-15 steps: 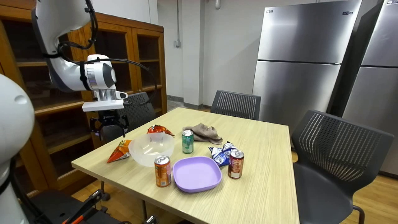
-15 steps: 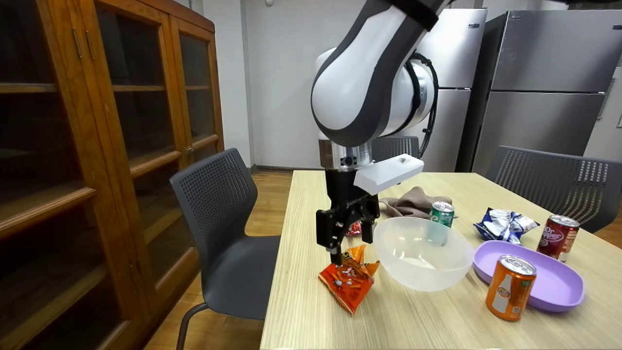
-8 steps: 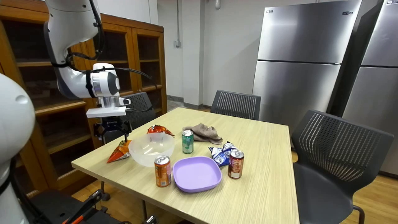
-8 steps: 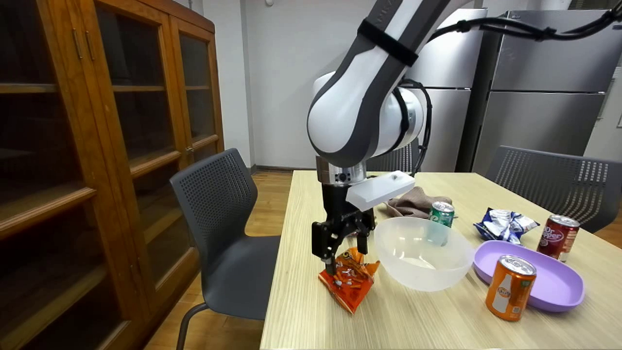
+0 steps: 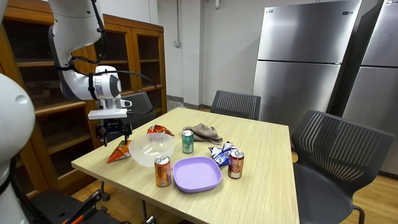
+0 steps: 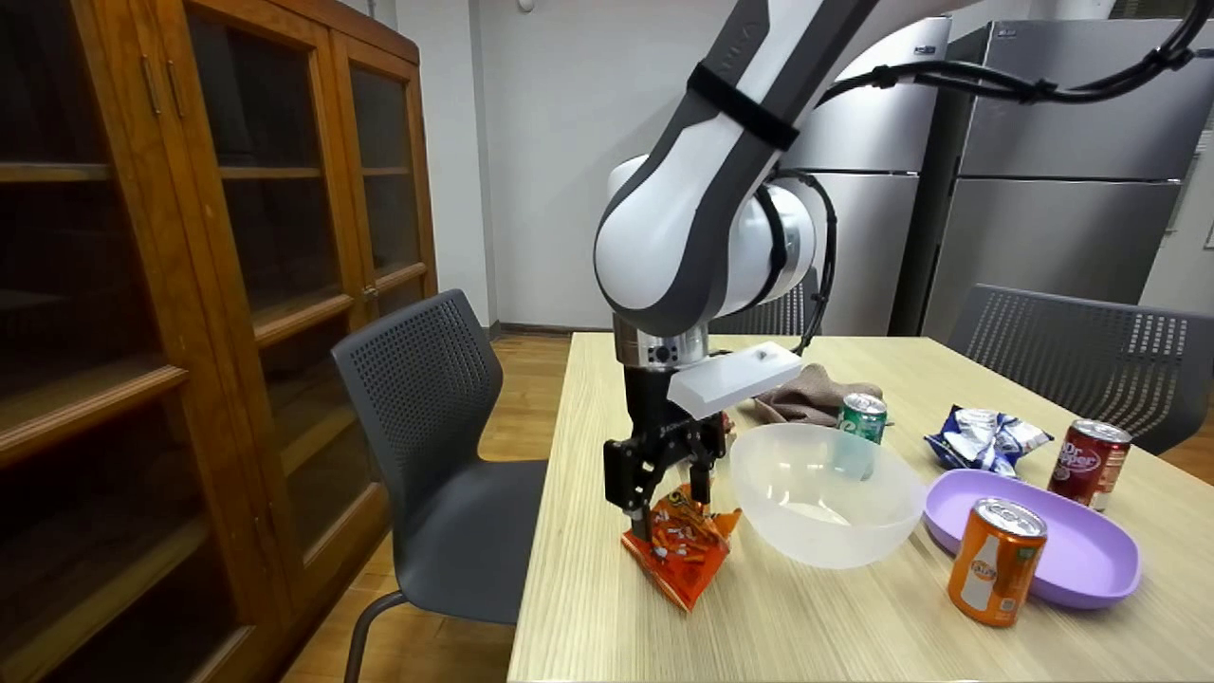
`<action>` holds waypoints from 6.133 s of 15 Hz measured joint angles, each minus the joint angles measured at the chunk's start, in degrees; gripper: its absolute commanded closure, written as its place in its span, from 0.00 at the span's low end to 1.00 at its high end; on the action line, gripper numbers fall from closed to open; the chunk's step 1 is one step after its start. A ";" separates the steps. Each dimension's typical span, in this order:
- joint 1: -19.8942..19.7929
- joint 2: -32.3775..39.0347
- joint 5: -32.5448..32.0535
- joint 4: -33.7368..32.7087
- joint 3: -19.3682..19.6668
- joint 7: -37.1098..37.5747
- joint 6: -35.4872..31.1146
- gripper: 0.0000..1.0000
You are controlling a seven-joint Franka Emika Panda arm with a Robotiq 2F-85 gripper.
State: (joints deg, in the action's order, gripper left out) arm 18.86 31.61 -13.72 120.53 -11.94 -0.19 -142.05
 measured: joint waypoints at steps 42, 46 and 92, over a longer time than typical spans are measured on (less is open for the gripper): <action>-6.31 -20.34 1.40 12.35 4.76 0.59 -1.86 1.00; -8.29 -21.98 3.27 16.00 5.65 0.59 -3.46 1.00; -11.83 -12.24 10.35 15.23 8.84 0.59 -11.03 0.72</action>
State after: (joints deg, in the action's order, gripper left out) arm 7.03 19.37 -3.38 135.76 -3.10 0.40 -153.08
